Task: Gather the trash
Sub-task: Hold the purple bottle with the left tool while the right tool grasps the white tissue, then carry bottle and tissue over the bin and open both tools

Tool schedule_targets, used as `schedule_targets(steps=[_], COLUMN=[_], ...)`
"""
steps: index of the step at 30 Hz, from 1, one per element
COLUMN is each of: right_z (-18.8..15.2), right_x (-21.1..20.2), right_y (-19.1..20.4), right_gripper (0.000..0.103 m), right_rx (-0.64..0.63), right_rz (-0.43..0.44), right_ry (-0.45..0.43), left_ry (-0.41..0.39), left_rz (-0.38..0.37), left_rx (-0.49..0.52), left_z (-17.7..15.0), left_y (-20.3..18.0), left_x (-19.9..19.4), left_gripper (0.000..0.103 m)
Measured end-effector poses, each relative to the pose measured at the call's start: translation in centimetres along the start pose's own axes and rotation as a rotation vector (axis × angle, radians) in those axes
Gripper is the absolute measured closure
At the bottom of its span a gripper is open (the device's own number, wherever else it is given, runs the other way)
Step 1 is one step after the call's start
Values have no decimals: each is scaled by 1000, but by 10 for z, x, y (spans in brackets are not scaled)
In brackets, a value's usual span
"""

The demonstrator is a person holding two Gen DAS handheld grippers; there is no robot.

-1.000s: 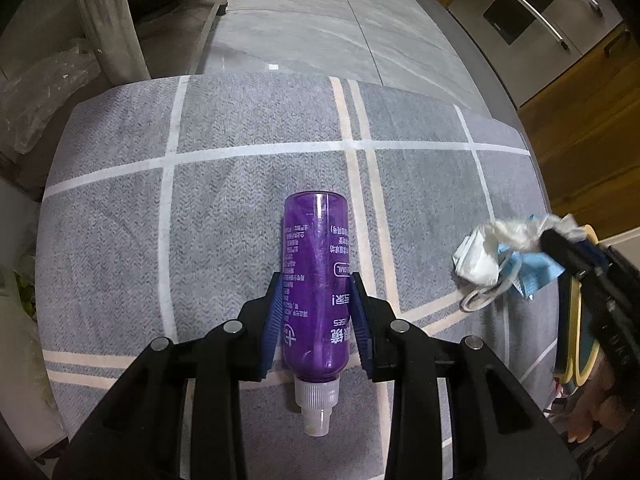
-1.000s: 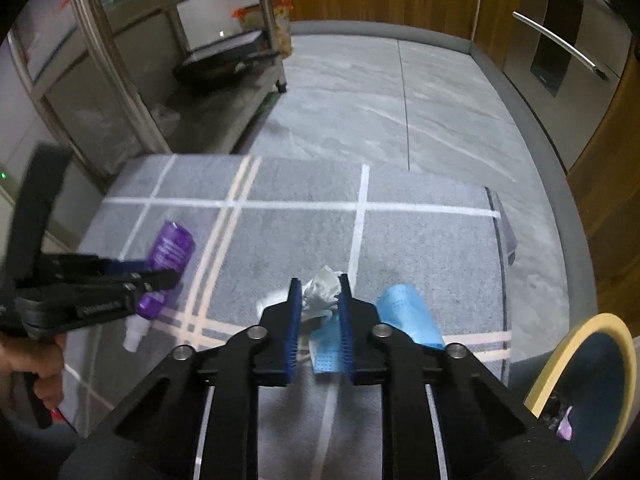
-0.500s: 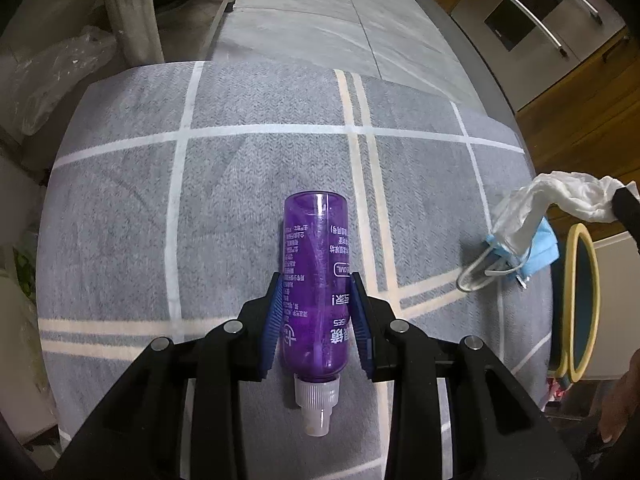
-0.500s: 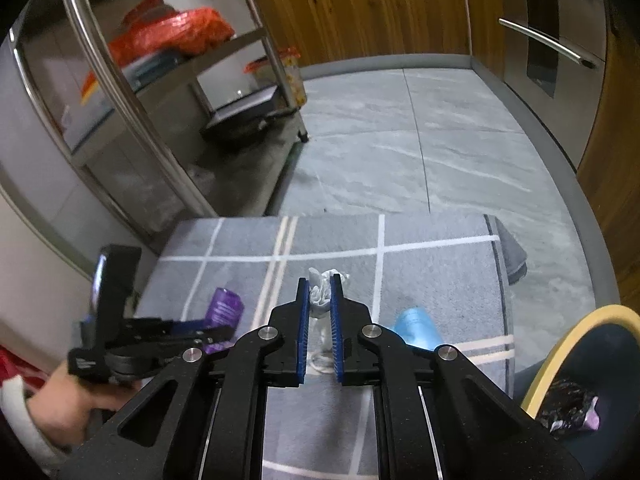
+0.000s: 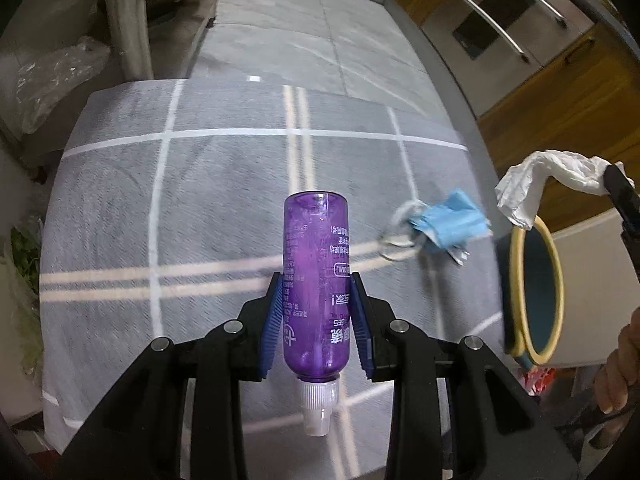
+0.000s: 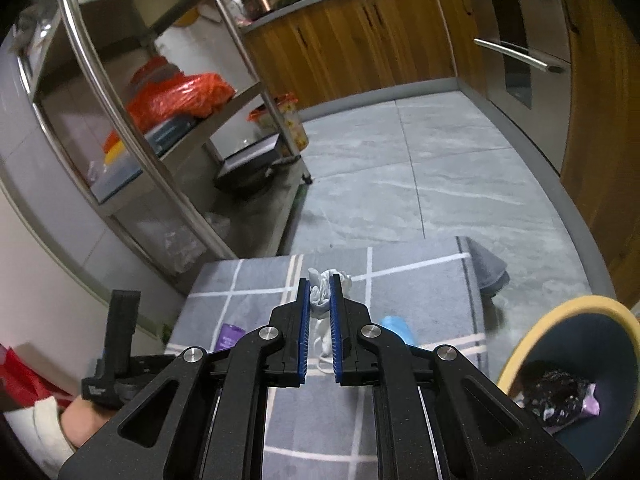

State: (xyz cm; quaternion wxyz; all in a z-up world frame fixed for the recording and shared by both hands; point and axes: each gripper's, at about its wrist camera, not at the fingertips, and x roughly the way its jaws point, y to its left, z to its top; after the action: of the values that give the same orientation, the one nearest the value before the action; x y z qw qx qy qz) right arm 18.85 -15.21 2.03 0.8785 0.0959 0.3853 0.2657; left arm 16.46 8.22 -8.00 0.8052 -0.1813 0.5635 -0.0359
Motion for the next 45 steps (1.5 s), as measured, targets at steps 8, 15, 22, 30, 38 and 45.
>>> schedule_targets(steps=[8, 15, 22, 30, 38, 45], right_z=[-18, -35, -50, -63, -71, -82], right_x=[-39, -71, -92, -115, -131, -137], right_y=[-24, -49, -68, -96, -129, -154], right_gripper=[92, 92, 92, 92, 92, 92], right_rx=[14, 34, 62, 110, 164, 205], right_rz=[-42, -83, -109, -140, -181, -222], right_ry=[-7, -20, -28, -47, -61, -46], left_ry=[-12, -22, -26, -20, 7, 44], left_rz=[-60, -107, -147, -196, -251, -289], left_rx=[69, 122, 176, 259, 321, 370], left_z=[-19, -36, -44, -47, -48, -53], left_y=[-47, -85, -118, -166, -211, -254], left_x=[-14, -21, -23, -15, 5, 29], left_gripper=[72, 72, 72, 72, 72, 72])
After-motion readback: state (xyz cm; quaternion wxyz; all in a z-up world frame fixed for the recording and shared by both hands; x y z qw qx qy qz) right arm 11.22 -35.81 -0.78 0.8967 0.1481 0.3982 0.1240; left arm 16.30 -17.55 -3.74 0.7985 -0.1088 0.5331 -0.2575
